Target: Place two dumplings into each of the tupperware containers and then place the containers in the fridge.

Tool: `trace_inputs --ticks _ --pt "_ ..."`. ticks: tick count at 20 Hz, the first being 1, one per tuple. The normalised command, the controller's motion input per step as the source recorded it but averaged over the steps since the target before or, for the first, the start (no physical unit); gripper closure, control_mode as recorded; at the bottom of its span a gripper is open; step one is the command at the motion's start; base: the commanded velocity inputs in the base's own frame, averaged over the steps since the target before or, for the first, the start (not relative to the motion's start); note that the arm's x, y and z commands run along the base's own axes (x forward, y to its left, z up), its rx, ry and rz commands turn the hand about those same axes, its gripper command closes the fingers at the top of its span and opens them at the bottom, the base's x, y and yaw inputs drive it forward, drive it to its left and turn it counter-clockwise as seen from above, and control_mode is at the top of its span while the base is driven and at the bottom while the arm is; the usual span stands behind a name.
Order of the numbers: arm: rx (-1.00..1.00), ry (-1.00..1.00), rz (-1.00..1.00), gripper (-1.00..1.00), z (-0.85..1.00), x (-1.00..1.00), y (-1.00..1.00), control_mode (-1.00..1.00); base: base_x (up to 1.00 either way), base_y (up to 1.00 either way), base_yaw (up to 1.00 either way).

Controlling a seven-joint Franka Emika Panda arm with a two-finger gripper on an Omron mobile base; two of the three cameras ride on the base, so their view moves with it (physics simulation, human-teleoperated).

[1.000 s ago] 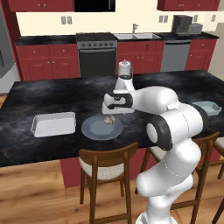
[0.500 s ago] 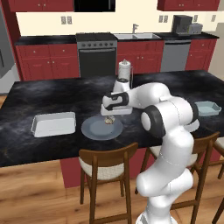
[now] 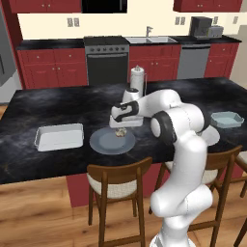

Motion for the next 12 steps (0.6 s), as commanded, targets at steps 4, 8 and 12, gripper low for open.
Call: trace_inputs --ticks 4,8,12 --pt "0.0 0.01 0.0 -1.0 -0.24 0.27 0.03 -1.0 0.0 0.0 0.0" --pt "0.0 0.06 0.0 -1.0 -0.24 0.12 0.09 -1.0 0.0 0.0 0.0" --pt "0.0 0.06 0.0 -1.0 -0.17 0.08 0.09 -1.0 0.0 0.0 0.0"
